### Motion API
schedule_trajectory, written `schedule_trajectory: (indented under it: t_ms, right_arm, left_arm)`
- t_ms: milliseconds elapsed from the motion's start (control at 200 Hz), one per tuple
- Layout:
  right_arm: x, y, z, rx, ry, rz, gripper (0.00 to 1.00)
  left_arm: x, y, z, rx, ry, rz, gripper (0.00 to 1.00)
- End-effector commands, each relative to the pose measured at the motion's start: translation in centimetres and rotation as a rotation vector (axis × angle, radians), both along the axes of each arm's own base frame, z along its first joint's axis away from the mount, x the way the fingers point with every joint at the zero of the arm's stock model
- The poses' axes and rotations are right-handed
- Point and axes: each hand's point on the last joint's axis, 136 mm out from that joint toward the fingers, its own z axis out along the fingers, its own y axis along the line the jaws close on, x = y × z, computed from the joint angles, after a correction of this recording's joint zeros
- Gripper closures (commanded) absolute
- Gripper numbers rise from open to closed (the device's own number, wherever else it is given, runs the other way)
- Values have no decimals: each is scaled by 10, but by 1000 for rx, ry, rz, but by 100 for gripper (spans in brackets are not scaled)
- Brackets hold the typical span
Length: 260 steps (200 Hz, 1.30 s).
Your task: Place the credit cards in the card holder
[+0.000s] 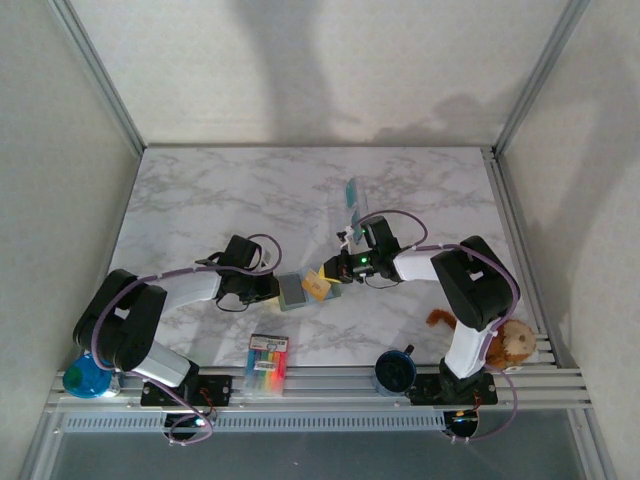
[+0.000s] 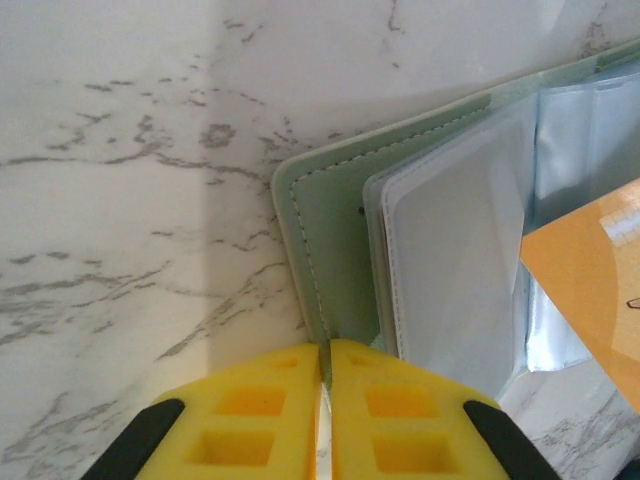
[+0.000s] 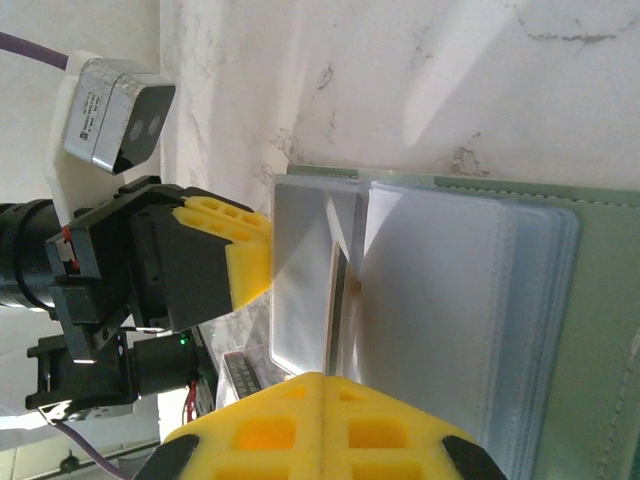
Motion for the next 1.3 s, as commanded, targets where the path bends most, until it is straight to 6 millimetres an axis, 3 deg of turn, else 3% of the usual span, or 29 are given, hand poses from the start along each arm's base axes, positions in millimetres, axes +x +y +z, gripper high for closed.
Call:
schedule_trajectory:
  t_ms: [0, 315, 496, 891, 1046, 1296]
  right_arm:
    - [-4, 3, -7, 17, 26, 10, 100]
    - [-4, 6, -7, 27, 40, 10, 100]
    - [-5, 5, -4, 17, 21, 13, 100]
    - [-10, 13, -2, 22, 23, 12, 100]
    - [-7, 6, -6, -51, -20, -20, 100]
    - [-3, -1, 7, -81, -83, -61, 100]
  left_arm:
    - [7, 20, -13, 110, -22, 46, 90]
    - [8, 23, -9, 123, -31, 47, 90]
    - [13, 26, 0, 130, -47, 43, 99]
    - [40, 19, 12, 106, -70, 46, 100]
    - [37, 20, 11, 107, -66, 50, 100]
    - [27, 26, 0, 134, -37, 58, 97]
